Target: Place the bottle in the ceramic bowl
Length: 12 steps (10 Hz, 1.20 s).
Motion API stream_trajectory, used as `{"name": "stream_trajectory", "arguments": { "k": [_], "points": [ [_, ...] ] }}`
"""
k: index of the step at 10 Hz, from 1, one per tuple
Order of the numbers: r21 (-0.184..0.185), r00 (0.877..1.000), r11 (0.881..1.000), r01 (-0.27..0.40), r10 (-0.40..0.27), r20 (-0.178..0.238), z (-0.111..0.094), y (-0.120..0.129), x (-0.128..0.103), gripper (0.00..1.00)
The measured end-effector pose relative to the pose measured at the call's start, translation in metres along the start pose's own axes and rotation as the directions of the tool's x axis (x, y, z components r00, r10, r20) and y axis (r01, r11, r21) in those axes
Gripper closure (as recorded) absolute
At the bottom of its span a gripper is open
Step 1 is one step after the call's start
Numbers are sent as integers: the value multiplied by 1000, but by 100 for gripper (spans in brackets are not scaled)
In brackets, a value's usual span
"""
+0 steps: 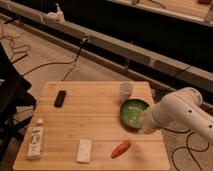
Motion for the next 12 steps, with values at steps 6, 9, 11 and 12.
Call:
{"name": "stream_trajectory", "arguments": {
  "k": [6,9,11,12],
  "points": [
    [-78,995,992,101,-99,29,0,-5,-2,56],
    [-122,949,944,306,-292,119,0,-42,-18,56],
    [-123,904,902,413,-389,179,4,-65,-36,56],
    [-115,873,875,470,-441,210,9,-73,-52,56]
  ]
}}
